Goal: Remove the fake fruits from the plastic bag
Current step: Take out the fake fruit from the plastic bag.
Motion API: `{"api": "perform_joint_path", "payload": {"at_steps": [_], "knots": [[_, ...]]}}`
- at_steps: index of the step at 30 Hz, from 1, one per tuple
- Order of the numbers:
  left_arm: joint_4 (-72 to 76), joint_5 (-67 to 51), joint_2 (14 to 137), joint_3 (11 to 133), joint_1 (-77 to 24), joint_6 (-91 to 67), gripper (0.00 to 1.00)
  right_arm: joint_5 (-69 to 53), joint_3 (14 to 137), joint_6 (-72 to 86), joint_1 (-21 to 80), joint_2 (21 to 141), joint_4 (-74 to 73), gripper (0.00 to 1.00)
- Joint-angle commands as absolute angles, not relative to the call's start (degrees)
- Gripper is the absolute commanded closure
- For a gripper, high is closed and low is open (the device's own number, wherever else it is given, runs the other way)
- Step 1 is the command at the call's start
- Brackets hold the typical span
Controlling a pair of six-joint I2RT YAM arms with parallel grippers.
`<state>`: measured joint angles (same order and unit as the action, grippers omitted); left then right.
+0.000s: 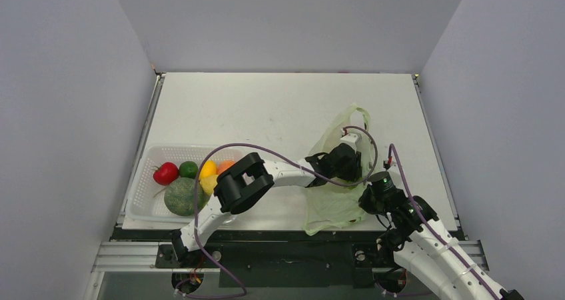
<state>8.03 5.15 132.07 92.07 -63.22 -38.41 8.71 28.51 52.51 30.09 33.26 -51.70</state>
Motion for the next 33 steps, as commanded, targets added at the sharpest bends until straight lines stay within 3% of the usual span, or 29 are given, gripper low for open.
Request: {"api": "perform_joint_path", "payload": {"at_steps": [1,6,17,33], "knots": [[0.8,9.0,135.6,95.3,-63.5,-37.6,0.81,8.6,30.2,51.5,30.1,32.7,-50.7,1.00],[0.1,8.4,131.9,94.7,-63.4,-37.3,1.00,8.1,29.8,50.9,30.1,32.4,-50.2,1.00],[0.1,-5.6,118.0,91.4,-62.4,-35.7,1.00,12.5,29.4,52.8,30.1,30.4,-50.4,1.00],[-8.1,-2.7,96.5,83.6,-62.5,-30.2,1.00,13.9,29.9,53.4,29.5,29.9,-50.2,1.00]]}}
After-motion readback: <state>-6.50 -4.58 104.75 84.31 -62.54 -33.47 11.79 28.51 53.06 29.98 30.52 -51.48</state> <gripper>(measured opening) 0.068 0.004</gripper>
